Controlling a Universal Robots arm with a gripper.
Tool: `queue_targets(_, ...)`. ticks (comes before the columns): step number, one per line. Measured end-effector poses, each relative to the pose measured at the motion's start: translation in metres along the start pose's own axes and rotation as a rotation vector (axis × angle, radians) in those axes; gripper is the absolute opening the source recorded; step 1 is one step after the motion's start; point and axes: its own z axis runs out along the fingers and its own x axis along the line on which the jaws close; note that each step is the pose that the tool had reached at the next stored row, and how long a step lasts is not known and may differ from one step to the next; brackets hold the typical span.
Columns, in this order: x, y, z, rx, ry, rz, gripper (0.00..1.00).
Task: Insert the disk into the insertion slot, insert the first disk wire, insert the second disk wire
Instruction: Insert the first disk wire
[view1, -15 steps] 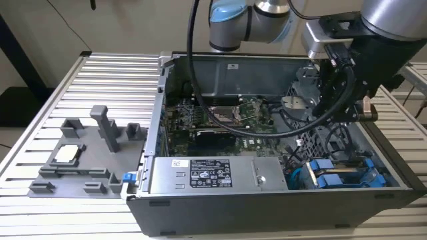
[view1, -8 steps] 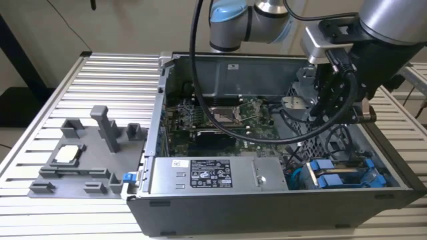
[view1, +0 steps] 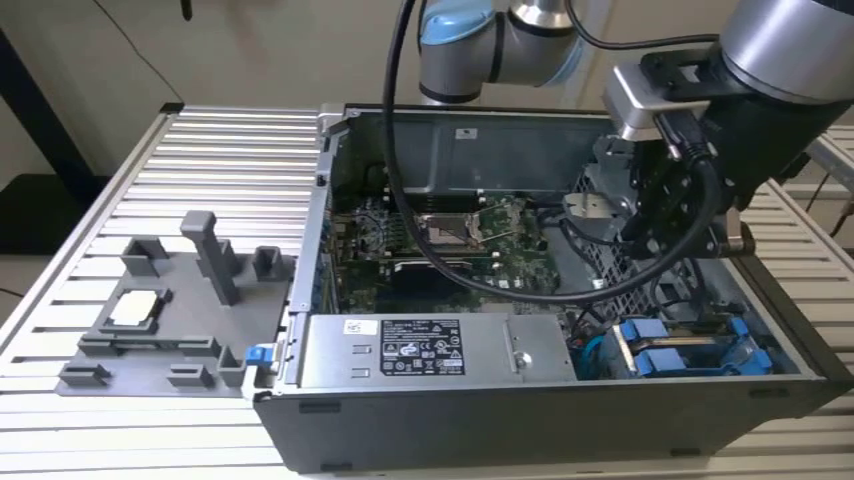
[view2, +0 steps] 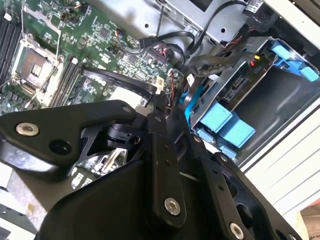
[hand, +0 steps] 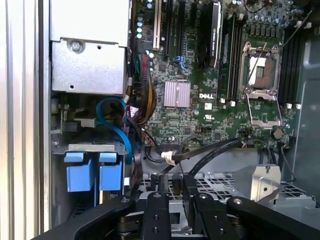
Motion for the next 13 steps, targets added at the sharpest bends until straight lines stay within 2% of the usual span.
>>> queue_targets(1,0.0003,0.0001,0.0010,-0.0005,-0.0013,-0.003,0.26)
queue_targets(4,0.0007,0.0000,0.0027,-0.0013,-0.0174,-0.012,0.26)
queue_targets(7,0.0011,0.0001,0.0046,-0.0024,-0.0248,-0.020,0.26)
queue_targets(9,0.0013,0.0001,0.0057,-0.0027,-0.0324,-0.024,0.26)
queue_targets(11,0.0015,0.0002,0.0068,-0.0025,-0.0448,-0.027,0.26)
queue_targets(13,0.0017,0.0002,0.0077,-0.0019,-0.0629,-0.029,0.26)
